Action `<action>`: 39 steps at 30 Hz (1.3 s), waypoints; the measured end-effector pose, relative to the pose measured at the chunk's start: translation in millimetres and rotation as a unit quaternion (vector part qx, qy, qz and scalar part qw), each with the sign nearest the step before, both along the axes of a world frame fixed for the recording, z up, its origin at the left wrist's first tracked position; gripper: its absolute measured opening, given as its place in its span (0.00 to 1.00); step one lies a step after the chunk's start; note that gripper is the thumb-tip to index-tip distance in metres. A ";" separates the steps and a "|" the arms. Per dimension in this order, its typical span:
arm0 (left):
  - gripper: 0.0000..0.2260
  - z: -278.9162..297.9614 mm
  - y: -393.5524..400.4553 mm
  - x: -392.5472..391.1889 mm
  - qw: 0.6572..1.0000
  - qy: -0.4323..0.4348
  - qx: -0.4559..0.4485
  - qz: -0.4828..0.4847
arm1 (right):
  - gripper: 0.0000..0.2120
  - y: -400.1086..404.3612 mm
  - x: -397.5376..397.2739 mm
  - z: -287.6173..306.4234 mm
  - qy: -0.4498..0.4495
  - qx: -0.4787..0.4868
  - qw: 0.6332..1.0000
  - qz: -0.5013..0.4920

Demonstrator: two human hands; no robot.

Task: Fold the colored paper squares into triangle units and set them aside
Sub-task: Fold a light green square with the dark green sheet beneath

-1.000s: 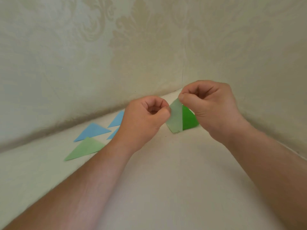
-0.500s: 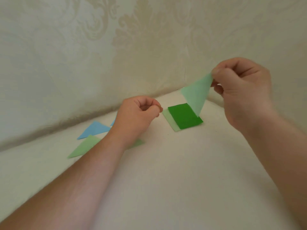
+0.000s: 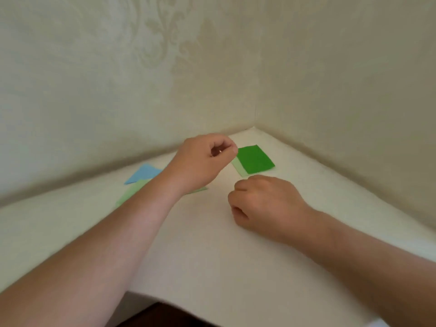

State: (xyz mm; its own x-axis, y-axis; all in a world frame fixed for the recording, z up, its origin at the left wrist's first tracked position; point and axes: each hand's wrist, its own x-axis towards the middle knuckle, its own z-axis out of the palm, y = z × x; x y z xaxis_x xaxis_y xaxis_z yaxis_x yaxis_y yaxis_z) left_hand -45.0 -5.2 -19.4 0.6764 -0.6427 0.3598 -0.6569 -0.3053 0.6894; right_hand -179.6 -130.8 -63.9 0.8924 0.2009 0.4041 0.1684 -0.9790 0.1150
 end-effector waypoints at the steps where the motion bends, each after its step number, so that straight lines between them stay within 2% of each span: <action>1: 0.05 -2.9 6.6 -6.6 1.000 -0.004 0.016 -0.006 | 0.07 3.5 -2.1 -2.4 0.017 0.022 1.000 -0.005; 3: 0.05 -13.7 21.8 -21.4 0.999 -0.015 0.041 -0.006 | 0.10 4.9 -6.7 -0.1 0.054 0.093 0.994 -0.001; 5: 0.06 -27.9 37.3 -36.6 0.997 -0.018 0.076 0.001 | 0.09 -2.2 -14.9 3.7 0.006 0.180 0.984 -0.005; 7: 0.08 -40.8 49.7 -52.2 0.993 -0.028 0.110 -0.012 | 0.06 -17.6 -28.0 3.2 -0.045 0.249 0.966 -0.052; 9: 0.11 -50.3 55.7 -65.2 0.987 -0.075 0.135 -0.038 | 0.08 -27.2 -41.3 -1.9 -0.019 0.271 0.958 -0.096; 13: 0.20 -55.3 55.5 -82.7 0.962 -0.148 0.230 -0.026 | 0.24 -14.4 -51.7 -5.9 0.128 0.222 0.960 -0.113; 15: 0.20 -55.8 55.6 -87.9 0.954 -0.178 0.240 -0.022 | 0.27 -0.6 -54.3 -3.3 0.164 0.178 0.962 -0.130; 19: 0.19 -54.5 56.3 -88.5 0.951 -0.187 0.244 -0.017 | 0.25 11.3 -61.2 -2.1 0.175 0.116 0.967 -0.145; 26: 0.19 -49.5 54.6 -89.8 0.935 -0.205 0.289 -0.002 | 0.27 1.4 -65.4 8.2 0.194 0.038 0.963 -0.181; 39: 0.20 -55.1 57.4 -86.3 0.937 -0.205 0.284 0.003 | 0.26 -34.6 -87.1 13.0 0.209 0.054 0.946 -0.242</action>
State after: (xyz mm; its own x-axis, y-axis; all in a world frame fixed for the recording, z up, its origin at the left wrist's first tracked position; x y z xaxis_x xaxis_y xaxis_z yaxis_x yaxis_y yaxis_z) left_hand -131.3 52.2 -74.5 0.5605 -0.8061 0.1901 -0.8279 -0.5510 0.1047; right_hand -266.7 -165.4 -50.9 0.9558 -0.2937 -0.0090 -0.2933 -0.9555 0.0325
